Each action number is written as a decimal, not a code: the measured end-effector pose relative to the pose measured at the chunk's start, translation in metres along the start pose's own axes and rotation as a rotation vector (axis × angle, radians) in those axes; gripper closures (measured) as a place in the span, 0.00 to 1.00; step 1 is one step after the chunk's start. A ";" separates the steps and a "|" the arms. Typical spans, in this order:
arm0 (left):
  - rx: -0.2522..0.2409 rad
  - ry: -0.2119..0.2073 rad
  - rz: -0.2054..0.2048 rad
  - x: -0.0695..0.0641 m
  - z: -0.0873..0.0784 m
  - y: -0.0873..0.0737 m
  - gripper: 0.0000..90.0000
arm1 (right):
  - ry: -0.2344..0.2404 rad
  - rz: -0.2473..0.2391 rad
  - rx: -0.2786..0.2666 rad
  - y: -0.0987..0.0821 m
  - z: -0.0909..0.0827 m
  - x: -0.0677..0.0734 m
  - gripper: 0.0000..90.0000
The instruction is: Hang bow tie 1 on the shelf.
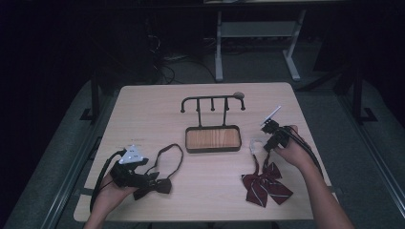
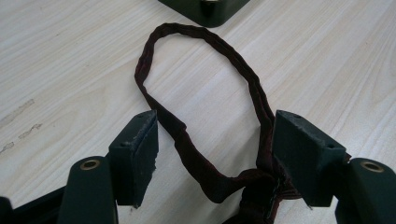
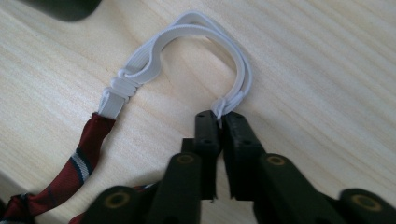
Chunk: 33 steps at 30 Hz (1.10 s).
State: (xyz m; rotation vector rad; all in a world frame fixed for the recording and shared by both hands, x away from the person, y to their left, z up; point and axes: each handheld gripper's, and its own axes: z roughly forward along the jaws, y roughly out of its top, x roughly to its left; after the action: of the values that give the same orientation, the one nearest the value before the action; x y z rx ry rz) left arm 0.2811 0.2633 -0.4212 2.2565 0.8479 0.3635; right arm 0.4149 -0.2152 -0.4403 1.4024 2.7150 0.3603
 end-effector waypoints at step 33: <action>0.013 -0.009 -0.003 -0.002 0.002 0.000 0.36 | 0.175 -0.164 -0.151 -0.011 -0.083 0.035 0.96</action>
State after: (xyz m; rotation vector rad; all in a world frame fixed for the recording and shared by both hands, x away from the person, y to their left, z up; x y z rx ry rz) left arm 0.2810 0.2610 -0.4229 2.2670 0.8511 0.3476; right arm 0.3720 -0.2078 -0.3606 1.1518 2.8422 0.6894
